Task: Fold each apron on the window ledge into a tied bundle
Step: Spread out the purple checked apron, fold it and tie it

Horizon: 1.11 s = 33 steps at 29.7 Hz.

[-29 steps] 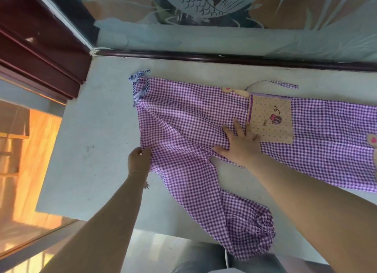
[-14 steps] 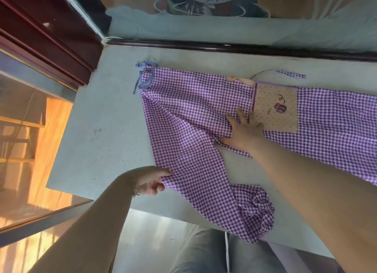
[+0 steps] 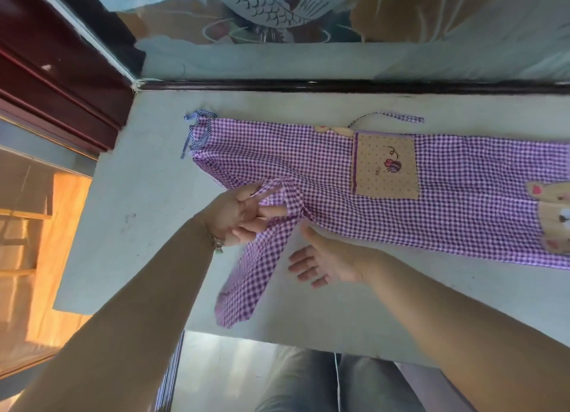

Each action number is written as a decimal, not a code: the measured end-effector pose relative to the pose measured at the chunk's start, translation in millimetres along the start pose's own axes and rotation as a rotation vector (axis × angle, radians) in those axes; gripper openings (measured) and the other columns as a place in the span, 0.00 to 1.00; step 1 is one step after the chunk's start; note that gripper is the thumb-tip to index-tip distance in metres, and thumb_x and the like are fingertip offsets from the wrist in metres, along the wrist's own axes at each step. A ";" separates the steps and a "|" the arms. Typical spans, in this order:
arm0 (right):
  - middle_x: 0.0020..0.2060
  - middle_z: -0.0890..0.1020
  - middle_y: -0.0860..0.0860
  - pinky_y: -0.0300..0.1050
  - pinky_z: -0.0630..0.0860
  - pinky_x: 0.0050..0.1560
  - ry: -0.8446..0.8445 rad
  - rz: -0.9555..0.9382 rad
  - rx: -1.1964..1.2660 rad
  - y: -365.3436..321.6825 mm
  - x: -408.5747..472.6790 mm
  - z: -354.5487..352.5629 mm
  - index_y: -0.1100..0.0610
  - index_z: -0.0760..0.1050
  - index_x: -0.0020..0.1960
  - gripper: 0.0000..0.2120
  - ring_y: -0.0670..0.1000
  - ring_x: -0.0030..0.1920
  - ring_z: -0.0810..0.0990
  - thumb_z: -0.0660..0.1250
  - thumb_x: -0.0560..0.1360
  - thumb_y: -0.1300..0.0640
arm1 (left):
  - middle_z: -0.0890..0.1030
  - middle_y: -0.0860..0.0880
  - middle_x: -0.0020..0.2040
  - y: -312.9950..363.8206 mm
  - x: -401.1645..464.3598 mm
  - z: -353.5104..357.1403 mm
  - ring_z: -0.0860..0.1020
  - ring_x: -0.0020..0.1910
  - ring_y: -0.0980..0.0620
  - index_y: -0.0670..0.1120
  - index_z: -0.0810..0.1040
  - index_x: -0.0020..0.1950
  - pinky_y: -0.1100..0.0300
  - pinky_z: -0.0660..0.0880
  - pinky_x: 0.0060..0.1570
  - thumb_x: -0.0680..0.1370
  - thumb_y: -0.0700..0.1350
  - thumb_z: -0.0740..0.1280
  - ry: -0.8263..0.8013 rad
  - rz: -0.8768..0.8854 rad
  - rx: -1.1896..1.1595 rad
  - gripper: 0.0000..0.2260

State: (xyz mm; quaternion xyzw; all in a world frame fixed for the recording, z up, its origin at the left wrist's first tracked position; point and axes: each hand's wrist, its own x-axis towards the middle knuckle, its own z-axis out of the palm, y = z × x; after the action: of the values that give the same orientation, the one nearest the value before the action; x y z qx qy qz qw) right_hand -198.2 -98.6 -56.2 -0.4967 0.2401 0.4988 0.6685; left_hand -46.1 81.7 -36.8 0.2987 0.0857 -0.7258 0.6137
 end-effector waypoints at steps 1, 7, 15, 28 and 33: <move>0.71 0.70 0.52 0.52 0.66 0.67 -0.039 -0.018 0.068 2.2 -5.4 -3.9 0.56 0.62 0.74 0.46 0.55 0.70 0.69 0.45 0.68 0.26 | 0.81 0.40 0.58 4.4 9.5 4.1 0.67 0.25 0.54 0.46 0.75 0.65 0.63 0.74 0.24 0.80 0.54 0.60 -0.088 0.016 -0.097 0.19; 0.71 0.69 0.52 0.54 0.65 0.69 0.123 -0.234 0.468 -13.2 -5.5 -12.4 0.53 0.60 0.74 0.35 0.54 0.70 0.68 0.63 0.73 0.39 | 0.73 0.49 0.45 16.5 74.0 43.6 0.67 0.17 0.59 0.33 0.75 0.63 0.67 0.71 0.18 0.81 0.64 0.43 0.237 0.032 -0.176 0.38; 0.41 0.79 0.60 0.43 0.68 0.35 0.704 -0.339 0.193 -29.8 8.0 -32.9 0.66 0.75 0.48 0.09 0.50 0.34 0.74 0.61 0.78 0.60 | 0.83 0.47 0.44 34.5 90.7 43.1 0.80 0.32 0.47 0.44 0.74 0.58 0.54 0.79 0.35 0.82 0.55 0.56 1.074 0.308 0.889 0.17; 0.72 0.62 0.54 0.54 0.62 0.72 0.648 -0.244 -0.711 -21.3 38.4 -57.8 0.53 0.59 0.75 0.32 0.57 0.71 0.63 0.66 0.76 0.46 | 0.56 0.48 0.76 12.8 22.7 -49.0 0.63 0.73 0.44 0.51 0.58 0.73 0.42 0.64 0.69 0.71 0.62 0.70 0.955 -0.427 2.061 0.36; 0.63 0.73 0.55 0.51 0.71 0.61 0.568 -0.258 -0.803 -25.7 44.9 -59.5 0.55 0.68 0.70 0.24 0.57 0.63 0.73 0.64 0.77 0.49 | 0.78 0.47 0.62 20.9 7.7 -56.5 0.75 0.61 0.48 0.47 0.73 0.68 0.56 0.69 0.63 0.75 0.54 0.69 0.760 -0.789 1.855 0.23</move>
State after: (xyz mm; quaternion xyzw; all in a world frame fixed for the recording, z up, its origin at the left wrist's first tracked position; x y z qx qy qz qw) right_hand -147.2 -133.4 -105.2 -0.8561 0.1385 0.3104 0.3893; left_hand -8.4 98.2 -81.5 0.8048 -0.2226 -0.5140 -0.1964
